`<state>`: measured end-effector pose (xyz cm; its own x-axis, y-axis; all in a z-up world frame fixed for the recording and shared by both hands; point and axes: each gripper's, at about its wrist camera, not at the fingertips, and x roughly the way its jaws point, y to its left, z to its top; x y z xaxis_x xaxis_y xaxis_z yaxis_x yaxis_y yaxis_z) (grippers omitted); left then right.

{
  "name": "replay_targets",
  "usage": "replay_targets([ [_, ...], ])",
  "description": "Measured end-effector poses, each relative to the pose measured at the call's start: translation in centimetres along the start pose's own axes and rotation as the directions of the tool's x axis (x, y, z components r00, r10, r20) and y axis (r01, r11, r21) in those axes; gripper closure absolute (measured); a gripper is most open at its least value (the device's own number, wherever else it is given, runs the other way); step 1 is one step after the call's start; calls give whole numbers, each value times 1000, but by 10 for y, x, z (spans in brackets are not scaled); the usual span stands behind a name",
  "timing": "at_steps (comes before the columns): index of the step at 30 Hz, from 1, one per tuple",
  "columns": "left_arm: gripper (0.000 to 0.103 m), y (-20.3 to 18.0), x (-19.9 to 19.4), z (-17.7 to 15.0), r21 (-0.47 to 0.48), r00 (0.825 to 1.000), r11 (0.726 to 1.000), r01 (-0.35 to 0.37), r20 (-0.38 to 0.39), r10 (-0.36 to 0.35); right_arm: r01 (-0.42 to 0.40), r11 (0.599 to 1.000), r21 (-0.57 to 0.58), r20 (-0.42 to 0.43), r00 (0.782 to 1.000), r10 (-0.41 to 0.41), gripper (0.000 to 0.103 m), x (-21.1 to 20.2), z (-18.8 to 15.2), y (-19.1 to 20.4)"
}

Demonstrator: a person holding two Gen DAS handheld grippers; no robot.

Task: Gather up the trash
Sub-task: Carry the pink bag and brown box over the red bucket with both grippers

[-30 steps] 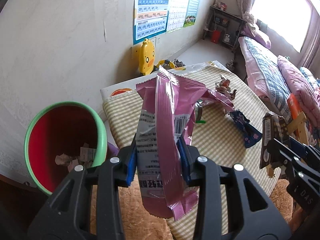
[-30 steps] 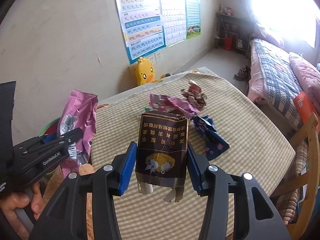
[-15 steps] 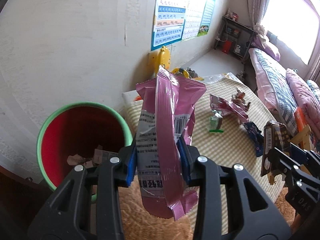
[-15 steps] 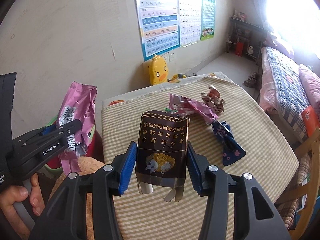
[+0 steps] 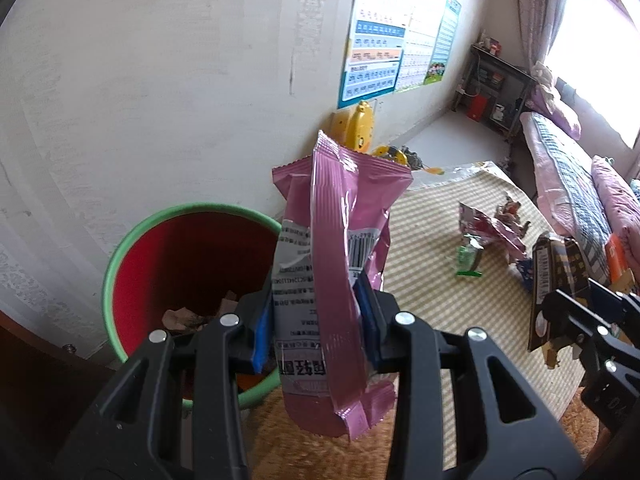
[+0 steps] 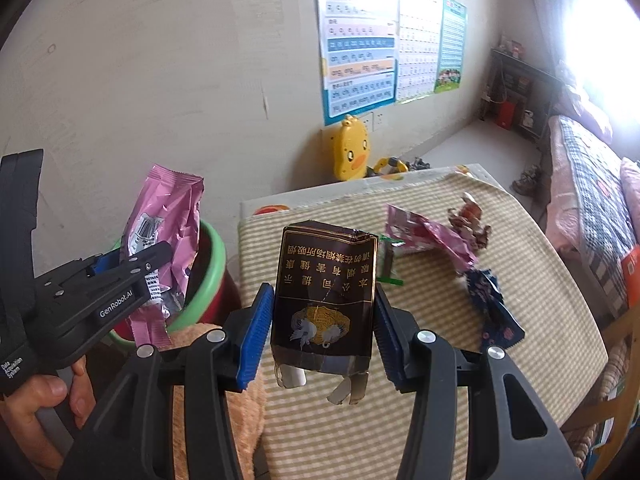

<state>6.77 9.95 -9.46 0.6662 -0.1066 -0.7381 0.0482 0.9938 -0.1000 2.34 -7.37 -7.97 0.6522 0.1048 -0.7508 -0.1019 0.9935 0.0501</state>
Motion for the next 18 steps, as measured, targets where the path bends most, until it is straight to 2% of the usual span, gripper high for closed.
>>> replay_targets([
  [18, 68, 66, 10, -8, -82, 991, 988, -134, -28, 132, -71, 993, -95, 3, 997, 72, 56, 21, 23, 53],
])
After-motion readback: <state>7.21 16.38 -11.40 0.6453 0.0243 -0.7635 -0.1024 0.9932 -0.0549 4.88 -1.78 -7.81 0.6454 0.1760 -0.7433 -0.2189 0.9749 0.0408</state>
